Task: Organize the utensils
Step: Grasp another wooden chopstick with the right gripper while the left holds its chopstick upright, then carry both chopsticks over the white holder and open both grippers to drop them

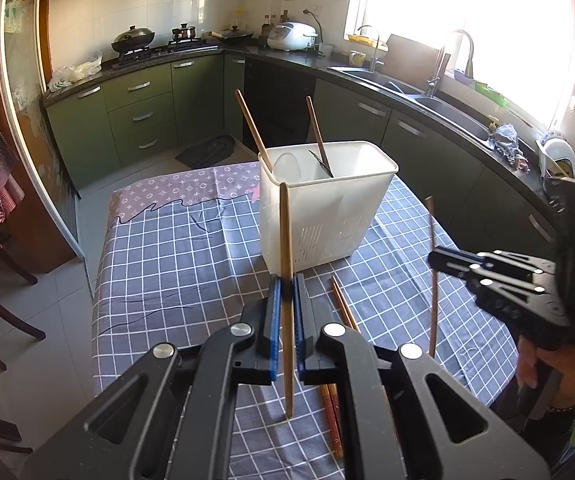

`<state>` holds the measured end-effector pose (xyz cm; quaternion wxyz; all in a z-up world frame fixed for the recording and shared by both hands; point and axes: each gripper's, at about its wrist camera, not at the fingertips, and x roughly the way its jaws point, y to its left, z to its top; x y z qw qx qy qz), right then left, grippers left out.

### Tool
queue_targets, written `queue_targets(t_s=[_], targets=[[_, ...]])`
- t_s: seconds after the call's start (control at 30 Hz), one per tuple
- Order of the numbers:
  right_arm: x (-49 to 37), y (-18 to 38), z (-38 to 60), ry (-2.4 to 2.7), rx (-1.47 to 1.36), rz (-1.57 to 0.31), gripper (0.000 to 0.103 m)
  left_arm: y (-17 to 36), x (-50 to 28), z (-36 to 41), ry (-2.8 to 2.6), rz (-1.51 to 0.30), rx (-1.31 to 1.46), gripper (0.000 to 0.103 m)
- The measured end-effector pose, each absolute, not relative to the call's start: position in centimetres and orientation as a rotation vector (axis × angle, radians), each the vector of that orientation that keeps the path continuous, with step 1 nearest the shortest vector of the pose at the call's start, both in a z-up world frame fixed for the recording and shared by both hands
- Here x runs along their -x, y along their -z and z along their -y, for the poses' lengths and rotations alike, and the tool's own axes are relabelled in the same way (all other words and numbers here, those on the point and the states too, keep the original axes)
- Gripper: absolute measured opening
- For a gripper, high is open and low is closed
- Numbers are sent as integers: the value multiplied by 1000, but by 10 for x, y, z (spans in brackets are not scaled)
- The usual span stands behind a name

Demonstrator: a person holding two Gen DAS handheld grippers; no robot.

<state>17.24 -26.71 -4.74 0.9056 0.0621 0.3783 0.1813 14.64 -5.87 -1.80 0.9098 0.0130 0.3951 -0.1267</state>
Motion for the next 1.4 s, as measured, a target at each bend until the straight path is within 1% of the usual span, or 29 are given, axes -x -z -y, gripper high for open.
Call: queue_targets(t_s=[0.13, 0.23, 0.77, 1.4], targets=[[-155, 21, 276, -364, -129, -685, 6, 19, -146, 58, 262, -814, -30, 6], [-151, 17, 276, -363, -112, -669, 6, 19, -145, 58, 262, -814, -35, 6], [-141, 15, 274, -391, -108, -666, 6, 17, -143, 64, 270, -814, -48, 6], [-132, -16, 274, -430, -99, -606, 6, 0, -145, 68, 294, -790, -56, 6]])
